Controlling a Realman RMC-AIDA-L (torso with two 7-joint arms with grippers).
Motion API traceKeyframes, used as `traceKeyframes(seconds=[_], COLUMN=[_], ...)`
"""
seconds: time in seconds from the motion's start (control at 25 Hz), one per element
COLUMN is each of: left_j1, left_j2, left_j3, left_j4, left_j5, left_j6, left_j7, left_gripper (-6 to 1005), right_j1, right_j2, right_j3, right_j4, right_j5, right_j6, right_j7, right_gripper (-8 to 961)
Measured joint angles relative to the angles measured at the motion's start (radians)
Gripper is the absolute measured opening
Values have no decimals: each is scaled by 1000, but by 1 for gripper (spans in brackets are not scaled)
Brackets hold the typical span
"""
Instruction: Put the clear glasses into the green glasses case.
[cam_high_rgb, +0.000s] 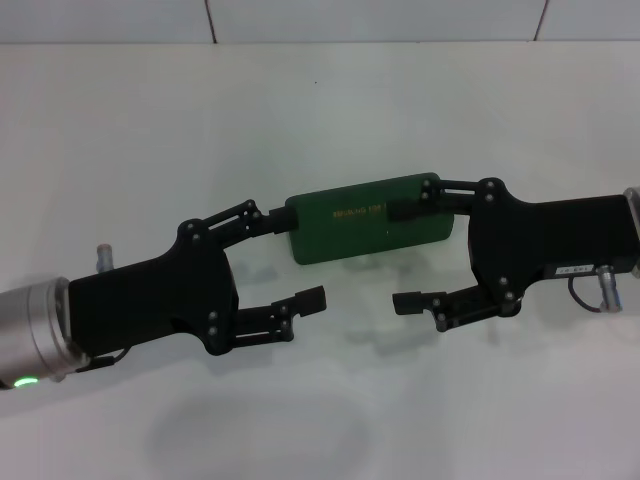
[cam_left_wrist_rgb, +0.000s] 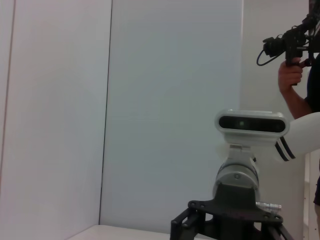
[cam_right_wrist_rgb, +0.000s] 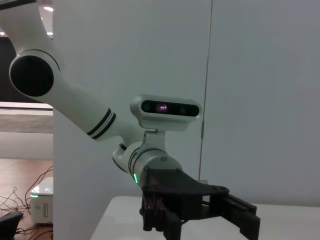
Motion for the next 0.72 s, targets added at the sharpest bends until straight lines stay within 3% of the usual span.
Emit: traceKeyframes(seconds=[0.2, 0.72], left_j1=[5, 7], left_j2=[-7, -11], left_j3=[-16, -20], left_j4=[-4, -10], left_j5=[-3, 0], left_j6=[3, 15], left_j7=[13, 43], left_gripper=[835, 832], right_j1=[-10, -13], right_j2=[2, 4], right_j3=[1, 0], right_j4=[9, 22], right_j5=[2, 5], right_j6=[4, 8], right_j7=[-36, -53], right_gripper=[872, 872])
